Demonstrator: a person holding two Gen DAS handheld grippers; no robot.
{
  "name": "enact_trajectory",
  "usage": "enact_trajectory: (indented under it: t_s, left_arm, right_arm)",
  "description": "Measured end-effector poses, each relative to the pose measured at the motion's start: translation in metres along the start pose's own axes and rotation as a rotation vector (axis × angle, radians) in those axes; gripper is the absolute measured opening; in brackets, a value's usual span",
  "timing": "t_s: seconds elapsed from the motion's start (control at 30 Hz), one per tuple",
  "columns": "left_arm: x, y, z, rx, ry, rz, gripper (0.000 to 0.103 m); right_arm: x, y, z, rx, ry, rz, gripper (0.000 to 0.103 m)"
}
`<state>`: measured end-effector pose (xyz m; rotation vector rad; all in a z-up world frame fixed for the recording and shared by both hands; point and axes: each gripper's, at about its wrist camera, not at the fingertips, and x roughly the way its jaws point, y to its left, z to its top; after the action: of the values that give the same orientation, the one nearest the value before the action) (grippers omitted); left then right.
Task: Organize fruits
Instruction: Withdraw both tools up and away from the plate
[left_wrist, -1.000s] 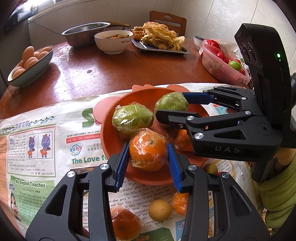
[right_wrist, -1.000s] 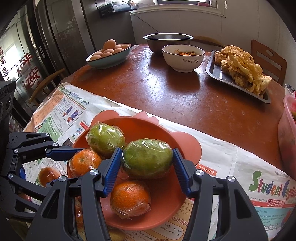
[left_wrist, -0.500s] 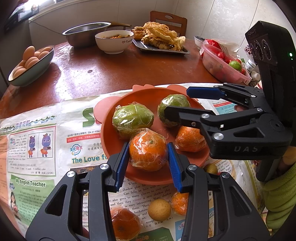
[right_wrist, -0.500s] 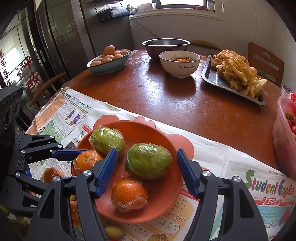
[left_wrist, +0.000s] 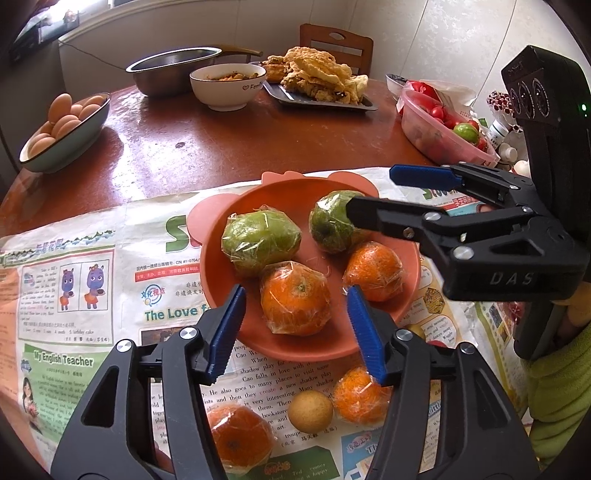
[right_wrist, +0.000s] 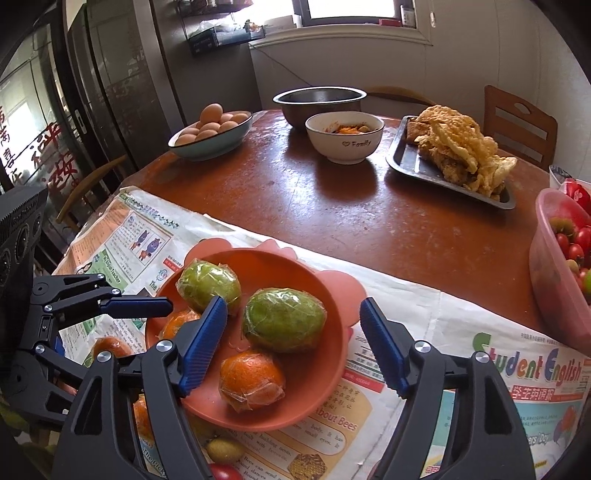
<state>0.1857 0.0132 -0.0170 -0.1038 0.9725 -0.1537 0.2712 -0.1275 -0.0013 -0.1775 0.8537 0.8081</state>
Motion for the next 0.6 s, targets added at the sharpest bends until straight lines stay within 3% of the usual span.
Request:
enact_trajectory:
  t_s: [0.6]
  left_arm:
    - [-0.035, 0.012, 0.002, -0.046, -0.075, 0.049, 0.078]
  right_arm:
    - [-0.027, -0.005, 0.0, 0.015, -0.055, -0.063, 0.089]
